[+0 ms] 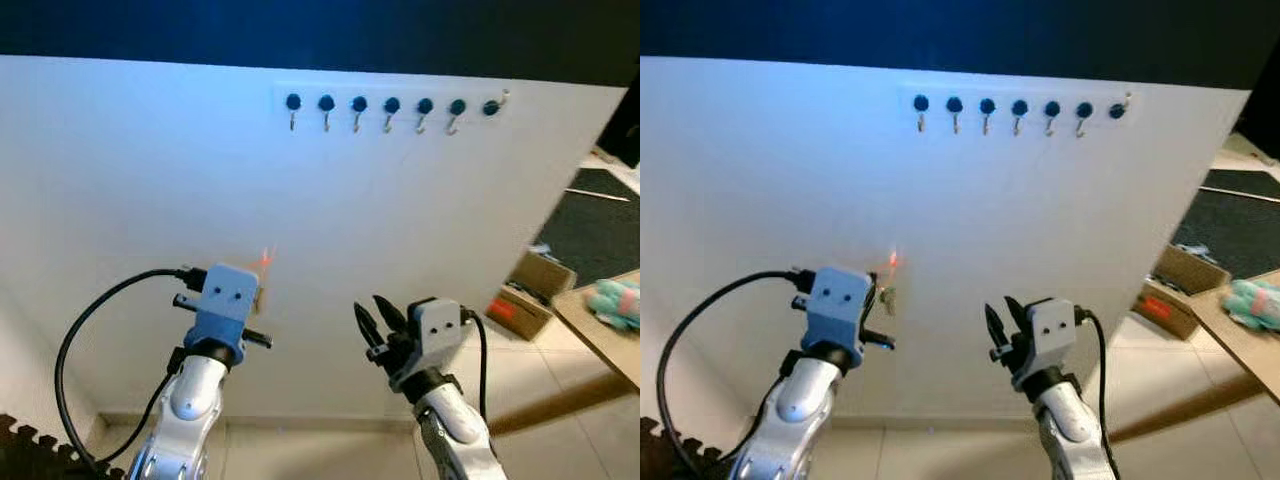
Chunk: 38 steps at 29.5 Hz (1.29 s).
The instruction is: Hang keys on a hook
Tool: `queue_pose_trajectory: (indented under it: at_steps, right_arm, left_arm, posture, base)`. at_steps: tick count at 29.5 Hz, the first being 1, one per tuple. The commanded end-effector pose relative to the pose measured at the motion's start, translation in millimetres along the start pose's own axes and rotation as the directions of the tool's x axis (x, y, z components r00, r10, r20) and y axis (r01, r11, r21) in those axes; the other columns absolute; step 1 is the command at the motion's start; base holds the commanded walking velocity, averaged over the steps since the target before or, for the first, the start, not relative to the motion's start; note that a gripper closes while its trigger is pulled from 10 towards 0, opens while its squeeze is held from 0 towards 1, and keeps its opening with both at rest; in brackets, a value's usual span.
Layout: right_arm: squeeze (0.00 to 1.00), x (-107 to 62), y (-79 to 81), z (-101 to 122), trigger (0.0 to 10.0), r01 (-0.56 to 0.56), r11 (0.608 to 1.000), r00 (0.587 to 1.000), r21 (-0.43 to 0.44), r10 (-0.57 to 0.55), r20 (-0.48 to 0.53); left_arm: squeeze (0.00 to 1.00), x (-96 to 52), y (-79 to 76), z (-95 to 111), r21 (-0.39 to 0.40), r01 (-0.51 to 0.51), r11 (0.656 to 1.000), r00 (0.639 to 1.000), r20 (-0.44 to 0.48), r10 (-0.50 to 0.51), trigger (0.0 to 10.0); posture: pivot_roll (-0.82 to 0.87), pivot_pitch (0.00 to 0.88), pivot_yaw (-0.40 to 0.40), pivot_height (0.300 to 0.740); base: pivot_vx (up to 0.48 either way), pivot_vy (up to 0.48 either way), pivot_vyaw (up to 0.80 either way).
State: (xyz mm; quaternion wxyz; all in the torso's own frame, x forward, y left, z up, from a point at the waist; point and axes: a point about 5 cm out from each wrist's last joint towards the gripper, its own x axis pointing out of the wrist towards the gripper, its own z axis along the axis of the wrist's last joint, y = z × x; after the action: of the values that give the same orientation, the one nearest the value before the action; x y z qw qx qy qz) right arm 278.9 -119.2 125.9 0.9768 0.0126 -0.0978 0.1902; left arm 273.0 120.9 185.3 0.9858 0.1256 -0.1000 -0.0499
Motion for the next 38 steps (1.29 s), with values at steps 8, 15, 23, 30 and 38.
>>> queue_pose_trajectory:
  at_steps: [8, 15, 23, 30, 38]
  right_arm:
    - [0.00, -0.5, -0.4, -1.2, 10.0, 0.006, 1.000, 1.000, 0.003, -0.006, -0.007]
    - [0.00, -0.7, 0.1, -2.1, 10.0, 0.018, 1.000, 1.000, 0.006, -0.018, -0.005]
    - [0.00, 3.3, 3.2, -1.3, 10.0, 0.016, 1.000, 1.000, 0.013, -0.016, 0.005]
    - [0.00, 2.2, 3.9, -0.5, 10.0, 0.020, 1.000, 1.000, 0.013, -0.020, 0.008]
    - [0.00, -0.9, 3.6, -0.8, 10.0, 0.026, 1.000, 1.000, 0.011, -0.026, 0.004]
  left_arm:
    - [0.00, 35.3, 17.7, 44.6, 0.357, -0.116, 0.927, 0.977, 0.211, 0.040, 10.0]
    - [0.00, 55.5, 46.6, 72.3, 0.430, -0.225, 0.874, 0.955, 0.275, 0.110, 10.0]
    - [0.00, 83.2, 56.6, 84.6, 0.454, -0.245, 0.857, 0.957, 0.256, 0.137, 10.0]
    - [0.00, 105.9, 63.5, 80.7, 0.353, -0.173, 0.920, 0.981, 0.149, 0.127, 10.0]
    - [0.00, 118.6, 69.8, 89.9, 0.275, -0.131, 0.952, 0.986, 0.135, 0.097, 10.0]
  posture:
    - [0.07, 0.089, -0.008, 0.740]
    - [0.07, 0.083, 0.004, 0.740]
    - [0.07, 0.084, 0.010, 0.740]
    - [0.05, 0.096, 0.018, 0.740]
    - [0.04, 0.103, 0.020, 0.740]
  base:
    - [0.000, 0.000, 0.00]
    - [0.000, 0.000, 0.00]
    - [0.000, 0.000, 0.00]
    - [0.000, 0.000, 0.00]
    - [0.000, 0.000, 0.00]
